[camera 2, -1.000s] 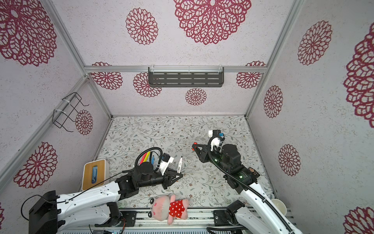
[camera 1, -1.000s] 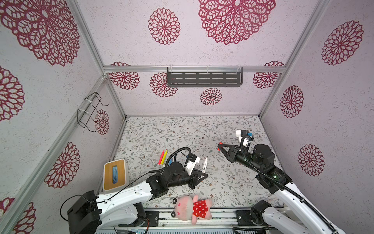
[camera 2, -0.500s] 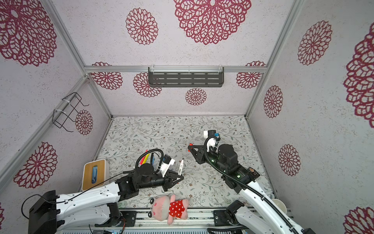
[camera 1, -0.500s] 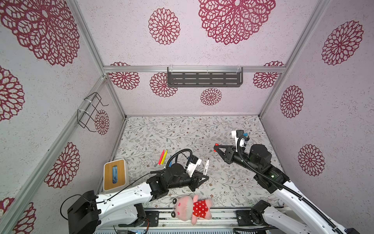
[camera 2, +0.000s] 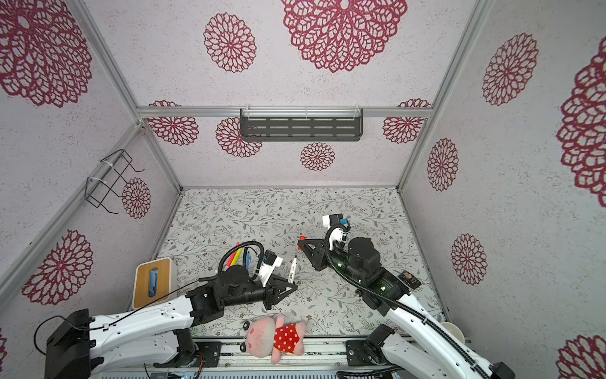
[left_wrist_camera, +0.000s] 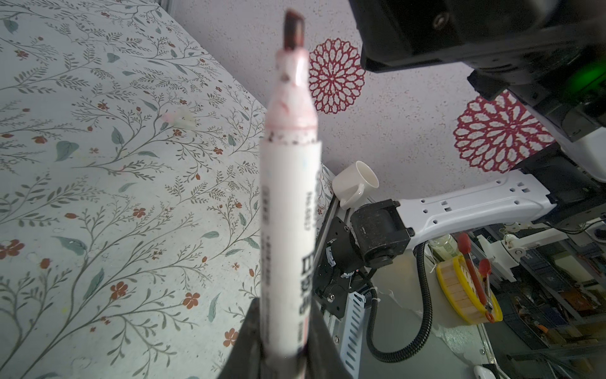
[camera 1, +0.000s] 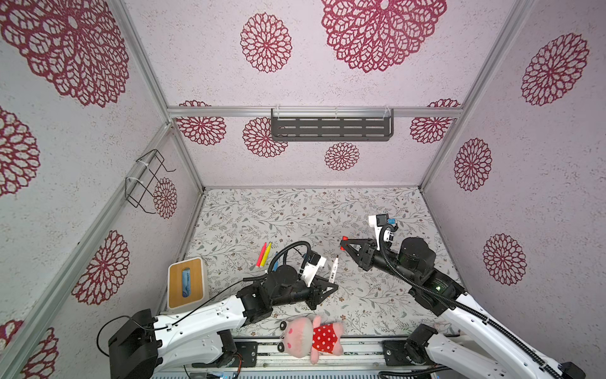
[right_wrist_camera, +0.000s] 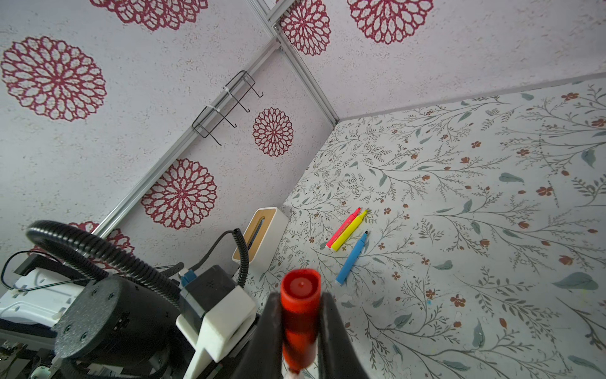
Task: Insert the pens into the pen caps
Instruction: 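Carry the red cap with the right gripper toward the held white marker, then press the red cap down onto the white marker's tip with the right gripper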
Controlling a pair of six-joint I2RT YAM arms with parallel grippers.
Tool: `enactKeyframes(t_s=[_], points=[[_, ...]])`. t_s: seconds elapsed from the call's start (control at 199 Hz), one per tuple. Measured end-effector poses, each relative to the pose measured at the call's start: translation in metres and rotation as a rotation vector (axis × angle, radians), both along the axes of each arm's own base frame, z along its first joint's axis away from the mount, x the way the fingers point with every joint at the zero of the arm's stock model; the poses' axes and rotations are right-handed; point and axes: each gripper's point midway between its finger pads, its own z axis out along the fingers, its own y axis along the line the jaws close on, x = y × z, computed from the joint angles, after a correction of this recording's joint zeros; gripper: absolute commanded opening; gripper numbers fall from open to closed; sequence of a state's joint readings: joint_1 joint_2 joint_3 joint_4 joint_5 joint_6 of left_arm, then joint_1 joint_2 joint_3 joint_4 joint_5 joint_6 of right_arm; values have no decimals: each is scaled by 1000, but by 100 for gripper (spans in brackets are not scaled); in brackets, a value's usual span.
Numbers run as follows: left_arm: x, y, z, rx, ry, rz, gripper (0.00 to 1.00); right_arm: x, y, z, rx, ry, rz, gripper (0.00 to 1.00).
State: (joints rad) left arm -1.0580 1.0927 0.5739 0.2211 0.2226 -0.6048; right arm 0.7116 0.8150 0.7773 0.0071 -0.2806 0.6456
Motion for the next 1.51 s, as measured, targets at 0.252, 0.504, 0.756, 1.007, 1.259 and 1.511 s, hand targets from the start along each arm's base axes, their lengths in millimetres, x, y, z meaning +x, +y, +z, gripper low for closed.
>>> enactKeyframes(t_s=[0.252, 0.504, 0.756, 1.007, 1.259, 1.511], points=[[1, -1, 4, -6, -4, 2, 0, -4, 4, -2, 1, -8, 10, 0], [2, -2, 9, -15, -11, 7, 0, -8, 9, -9, -3, -3, 30, 0], [3, -1, 7, -8, -10, 12, 0, -11, 12, -13, -2, -6, 39, 0], [5, 1, 8, -4, -15, 30, 0, -16, 15, -20, 6, -13, 56, 0], [5, 1, 10, -8, -19, 35, 0, -23, 16, -20, 25, -33, 71, 0], [6, 1, 18, -36, -32, 47, 0, -28, 15, -12, 41, -68, 58, 0]])
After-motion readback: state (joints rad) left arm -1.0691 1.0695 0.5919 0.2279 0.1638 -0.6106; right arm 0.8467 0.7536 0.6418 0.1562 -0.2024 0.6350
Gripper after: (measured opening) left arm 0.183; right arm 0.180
